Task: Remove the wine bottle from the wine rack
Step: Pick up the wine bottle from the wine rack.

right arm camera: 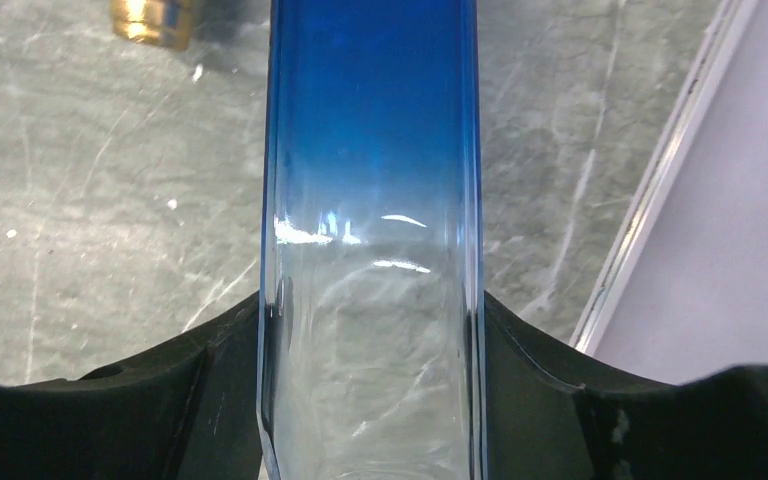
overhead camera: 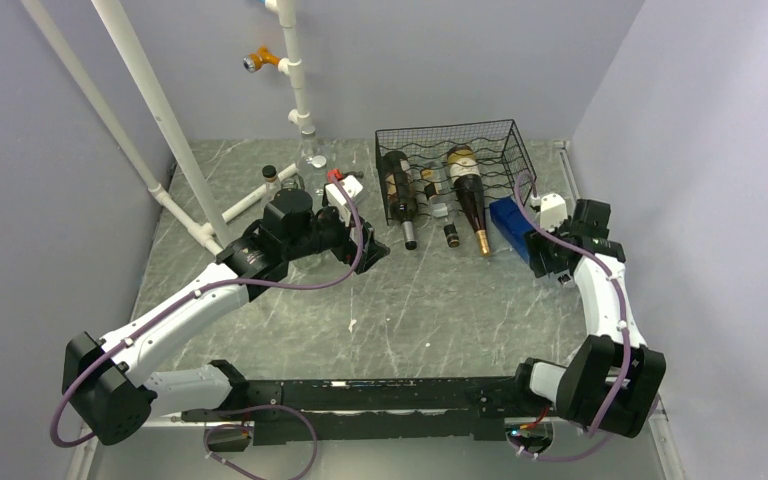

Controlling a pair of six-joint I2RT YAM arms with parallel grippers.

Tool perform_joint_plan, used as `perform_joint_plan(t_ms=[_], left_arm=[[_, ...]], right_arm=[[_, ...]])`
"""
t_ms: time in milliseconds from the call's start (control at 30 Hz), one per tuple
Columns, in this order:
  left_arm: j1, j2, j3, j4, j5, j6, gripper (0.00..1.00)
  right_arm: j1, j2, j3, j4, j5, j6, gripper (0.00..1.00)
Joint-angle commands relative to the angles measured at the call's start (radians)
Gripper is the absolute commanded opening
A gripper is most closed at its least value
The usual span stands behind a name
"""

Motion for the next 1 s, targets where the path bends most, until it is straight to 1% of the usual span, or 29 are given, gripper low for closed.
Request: perform_joint_plan(t_ms=[0,267,700,800,967], left_arm=[[-0.004,-0.029,0.016,0.022,0.004,0.0,0.99],[-0.005,-0.029,0.013,0.027,0.014,0.001,0.99],[-0.013,-0.021,0.005,0.044,0.067,0.011,0.99],[-0.019,-0.021,-0.002,0.06,0.097,0.022,0.99],[-0.043,-0.025,-0.046,0.116,0.193,0.068,0.99]], right_arm=[[0.004,-0.052,0.049,-0.06,-0.028,-0.055,0.0],[0.005,-0.085,0.083,-0.178,0.007,-0.121,0.0],[0.004,-0.108,0.2,-0.426,0.111,-0.272,0.0],[0.004,-0.118,0.213,-0.47,0.124,-0.301,0.0],[0.004,-0.148,0.244,-0.546,0.121,-0.355,0.0]])
